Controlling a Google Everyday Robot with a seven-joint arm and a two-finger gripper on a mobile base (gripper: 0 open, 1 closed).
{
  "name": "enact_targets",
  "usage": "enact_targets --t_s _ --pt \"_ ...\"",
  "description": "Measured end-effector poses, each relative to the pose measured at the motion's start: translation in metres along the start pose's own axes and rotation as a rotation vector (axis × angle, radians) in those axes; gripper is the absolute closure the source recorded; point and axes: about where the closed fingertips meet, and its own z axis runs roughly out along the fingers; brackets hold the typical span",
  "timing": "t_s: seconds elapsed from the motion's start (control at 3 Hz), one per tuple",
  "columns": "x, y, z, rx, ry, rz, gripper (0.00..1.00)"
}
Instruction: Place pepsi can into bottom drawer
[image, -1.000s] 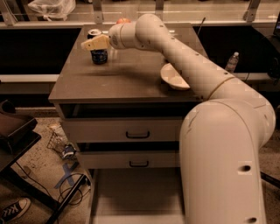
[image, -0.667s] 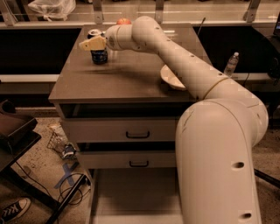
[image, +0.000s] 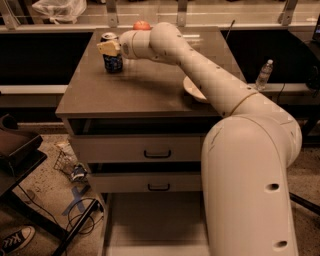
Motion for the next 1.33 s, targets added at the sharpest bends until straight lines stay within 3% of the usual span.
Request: enact_targets --t_s 0.33,0.67,1.0,1.33 --pt "0.001 0.002 0.002 -0.003 0.001 0.001 0.91" --pt "-0.002 0.003 0.005 -0.007 0.013 -0.007 1.00" --pt "-0.031 0.011 -0.001 -0.020 0.026 -0.048 1.00" --pt "-0.075 0.029 -0.030 -0.005 0.032 -0.105 1.00"
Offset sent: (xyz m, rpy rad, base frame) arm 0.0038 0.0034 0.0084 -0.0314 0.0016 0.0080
